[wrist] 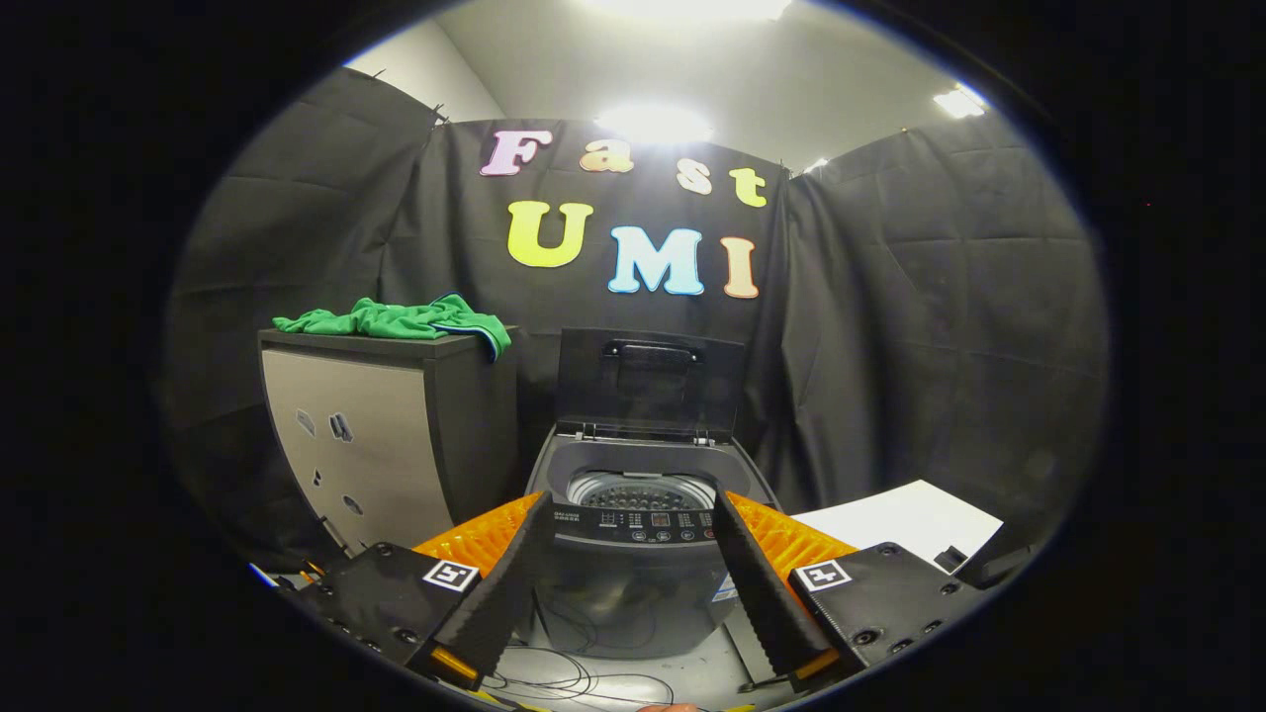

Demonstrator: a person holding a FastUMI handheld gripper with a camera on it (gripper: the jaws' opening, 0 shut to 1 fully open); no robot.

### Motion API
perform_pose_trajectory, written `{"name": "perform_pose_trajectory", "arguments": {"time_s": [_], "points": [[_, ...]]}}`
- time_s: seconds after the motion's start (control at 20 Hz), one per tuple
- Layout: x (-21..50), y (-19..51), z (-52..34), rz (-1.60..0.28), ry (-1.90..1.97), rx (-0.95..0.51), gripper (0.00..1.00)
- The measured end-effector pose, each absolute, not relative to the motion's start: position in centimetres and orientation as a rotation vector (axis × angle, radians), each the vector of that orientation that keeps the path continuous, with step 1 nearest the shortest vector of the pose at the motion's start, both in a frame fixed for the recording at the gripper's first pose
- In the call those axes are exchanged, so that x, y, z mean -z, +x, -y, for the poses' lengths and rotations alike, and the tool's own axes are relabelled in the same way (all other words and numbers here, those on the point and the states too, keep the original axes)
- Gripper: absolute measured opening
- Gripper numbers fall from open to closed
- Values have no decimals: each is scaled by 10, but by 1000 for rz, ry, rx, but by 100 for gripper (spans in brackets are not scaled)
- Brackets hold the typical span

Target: Put the clothes into the washing machine and then close the washing machine lid.

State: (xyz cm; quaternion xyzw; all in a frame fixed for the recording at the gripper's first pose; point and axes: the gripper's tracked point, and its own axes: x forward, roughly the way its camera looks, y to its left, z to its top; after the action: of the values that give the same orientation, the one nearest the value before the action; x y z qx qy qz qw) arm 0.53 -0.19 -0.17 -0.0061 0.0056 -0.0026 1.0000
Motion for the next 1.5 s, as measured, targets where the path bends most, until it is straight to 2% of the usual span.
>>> {"name": "perform_pose_trajectory", "arguments": {"time_s": [0.4, 0.65, 1.15, 1.5], "points": [[-8, 13, -2, -14, -12, -8, 100], [-55, 42, -34, 2, -21, -97, 100], [-195, 146, -145, -61, 107, -297, 100], [-247, 207, -259, -207, 37, -404, 98]]}}
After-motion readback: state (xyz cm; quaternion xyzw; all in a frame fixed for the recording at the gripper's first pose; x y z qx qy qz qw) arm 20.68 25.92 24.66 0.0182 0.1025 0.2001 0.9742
